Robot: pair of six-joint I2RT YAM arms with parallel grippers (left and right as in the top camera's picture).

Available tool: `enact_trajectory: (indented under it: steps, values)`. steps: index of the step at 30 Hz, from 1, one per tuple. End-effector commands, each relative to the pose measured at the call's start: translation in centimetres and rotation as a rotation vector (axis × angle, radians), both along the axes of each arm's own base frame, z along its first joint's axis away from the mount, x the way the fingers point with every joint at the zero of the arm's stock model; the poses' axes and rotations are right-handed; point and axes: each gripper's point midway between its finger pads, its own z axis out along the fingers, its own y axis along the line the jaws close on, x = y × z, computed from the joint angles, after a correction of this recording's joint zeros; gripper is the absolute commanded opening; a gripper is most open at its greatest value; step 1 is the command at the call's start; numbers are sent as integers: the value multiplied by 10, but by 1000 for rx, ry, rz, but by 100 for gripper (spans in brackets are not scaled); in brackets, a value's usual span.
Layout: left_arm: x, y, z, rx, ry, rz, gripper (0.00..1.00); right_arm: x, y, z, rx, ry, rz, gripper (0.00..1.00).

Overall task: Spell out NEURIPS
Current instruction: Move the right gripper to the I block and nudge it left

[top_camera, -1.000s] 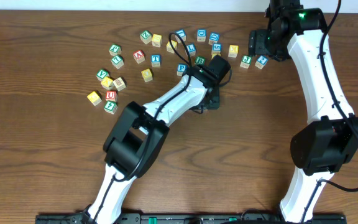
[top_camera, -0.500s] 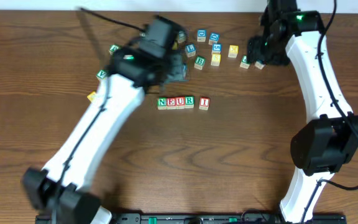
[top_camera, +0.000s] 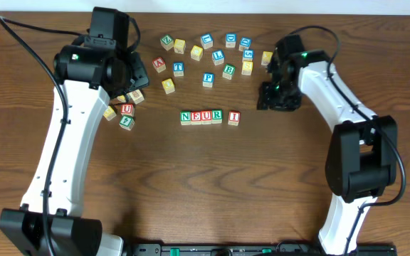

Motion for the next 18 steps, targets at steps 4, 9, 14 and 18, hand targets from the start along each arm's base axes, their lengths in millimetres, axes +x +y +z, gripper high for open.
enact_trajectory:
  steps: [4,9,14,18]
  values:
    - [2,7,-22,30,61,-3,50,-19,33,-21,37,23,21,48]
    - [4,7,-34,35,96,-3,50,-24,39,-29,-9,19,-1,47]
    - [5,7,-41,38,116,-3,50,-29,39,-31,-13,35,-7,48]
    - [5,7,-41,38,116,-3,50,-34,38,-35,-17,51,-13,50]
